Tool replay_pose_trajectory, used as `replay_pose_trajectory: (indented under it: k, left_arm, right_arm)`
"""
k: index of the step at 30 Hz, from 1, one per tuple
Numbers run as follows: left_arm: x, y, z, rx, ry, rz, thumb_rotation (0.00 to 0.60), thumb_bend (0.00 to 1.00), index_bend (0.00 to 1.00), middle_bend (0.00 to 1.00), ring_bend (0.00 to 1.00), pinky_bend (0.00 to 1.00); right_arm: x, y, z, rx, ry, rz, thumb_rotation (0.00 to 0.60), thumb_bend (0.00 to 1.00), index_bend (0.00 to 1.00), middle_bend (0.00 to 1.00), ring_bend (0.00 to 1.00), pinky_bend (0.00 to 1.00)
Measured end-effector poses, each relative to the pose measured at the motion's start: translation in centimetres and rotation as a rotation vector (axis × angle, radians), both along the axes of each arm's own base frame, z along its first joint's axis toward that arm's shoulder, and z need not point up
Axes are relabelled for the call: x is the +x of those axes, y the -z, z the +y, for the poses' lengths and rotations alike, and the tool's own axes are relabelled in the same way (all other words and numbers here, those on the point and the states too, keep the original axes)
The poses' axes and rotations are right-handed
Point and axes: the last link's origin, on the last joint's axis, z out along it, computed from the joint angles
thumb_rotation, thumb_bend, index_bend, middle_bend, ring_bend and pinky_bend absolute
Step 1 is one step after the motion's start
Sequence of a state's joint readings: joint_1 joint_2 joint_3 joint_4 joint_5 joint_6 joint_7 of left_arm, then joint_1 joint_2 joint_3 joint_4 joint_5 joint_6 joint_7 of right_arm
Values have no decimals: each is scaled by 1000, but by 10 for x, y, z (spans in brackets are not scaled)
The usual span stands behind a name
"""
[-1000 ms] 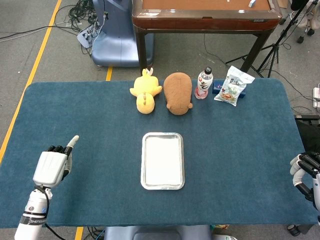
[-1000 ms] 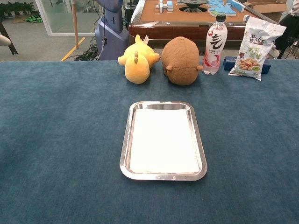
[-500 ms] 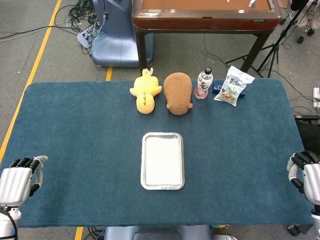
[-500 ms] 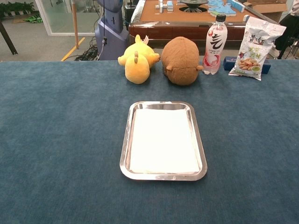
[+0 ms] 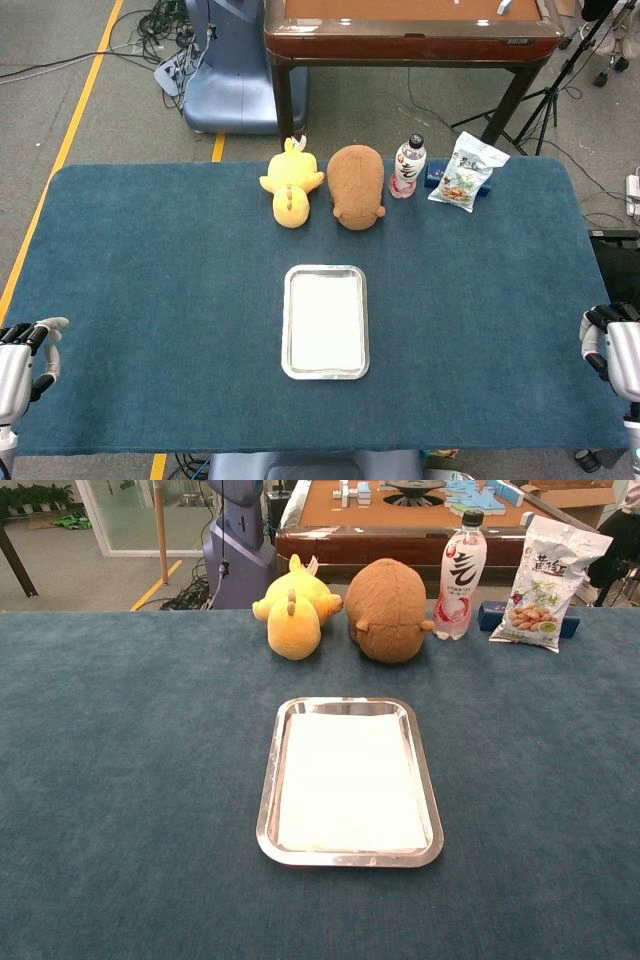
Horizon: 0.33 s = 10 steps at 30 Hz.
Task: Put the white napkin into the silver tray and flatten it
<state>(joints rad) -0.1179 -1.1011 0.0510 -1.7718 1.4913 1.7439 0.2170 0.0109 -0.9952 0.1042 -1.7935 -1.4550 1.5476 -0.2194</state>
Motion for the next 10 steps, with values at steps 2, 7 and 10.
replay_pose_trajectory:
  k: [2, 7, 10]
  left_arm:
    - [-4, 0, -1, 1, 1, 3, 600, 636, 375, 480, 382, 365]
    - [-9, 2, 4, -8, -6, 1, 600, 635, 375, 479, 380, 365]
    - [-10, 4, 5, -18, -12, -1, 600, 635, 375, 479, 380, 365]
  right_arm:
    - [0, 1, -1, 3, 1, 0, 600, 401, 693, 556, 372, 458]
    - [-4, 3, -4, 18, 9, -6, 600, 401, 692, 556, 372, 458]
    - [-5, 4, -5, 28, 16, -10, 600, 401, 693, 556, 372, 458]
